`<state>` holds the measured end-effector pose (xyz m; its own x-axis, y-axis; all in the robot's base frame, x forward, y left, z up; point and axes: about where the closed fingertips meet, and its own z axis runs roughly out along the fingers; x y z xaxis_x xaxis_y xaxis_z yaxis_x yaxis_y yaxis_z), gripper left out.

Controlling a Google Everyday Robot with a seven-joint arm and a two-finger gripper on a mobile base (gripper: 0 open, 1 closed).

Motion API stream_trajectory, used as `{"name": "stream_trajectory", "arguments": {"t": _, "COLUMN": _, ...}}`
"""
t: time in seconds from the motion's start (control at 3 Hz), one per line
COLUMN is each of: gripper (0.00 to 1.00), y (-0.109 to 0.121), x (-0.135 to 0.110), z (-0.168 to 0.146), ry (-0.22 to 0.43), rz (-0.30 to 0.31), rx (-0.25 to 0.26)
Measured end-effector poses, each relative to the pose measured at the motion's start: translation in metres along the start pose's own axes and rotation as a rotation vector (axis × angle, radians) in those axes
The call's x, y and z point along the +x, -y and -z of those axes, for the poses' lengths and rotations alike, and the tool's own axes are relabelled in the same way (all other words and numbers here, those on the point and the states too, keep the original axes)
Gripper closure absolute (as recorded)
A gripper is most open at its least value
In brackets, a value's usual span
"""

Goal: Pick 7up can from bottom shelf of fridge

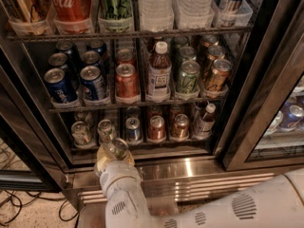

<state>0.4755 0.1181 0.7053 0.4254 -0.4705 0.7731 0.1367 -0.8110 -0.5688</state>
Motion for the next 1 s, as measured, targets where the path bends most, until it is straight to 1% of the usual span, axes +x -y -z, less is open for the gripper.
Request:
{"name": "stream_trajectory", "arguments": {"t": 0.33, "gripper": 1.00, "y": -0.010, "x": -0.002, "z": 0.014, "ry": 0.029, "rz": -0.155, "rx": 0.097}}
{"name": "stream_trajectory", "arguments": {"t": 0.67, "gripper": 1.00, "y": -0.015, "x": 0.000, "z": 0.030, "ry": 0.049, "rz": -0.290, "rx": 0.213}}
{"name": "stream_trajectory", "arguments": {"t": 1.0, "gripper": 1.00, "y": -0.011, "x": 0.003, "z": 0.035, "ry": 0.038, "rz": -0.262, "rx": 0.260}}
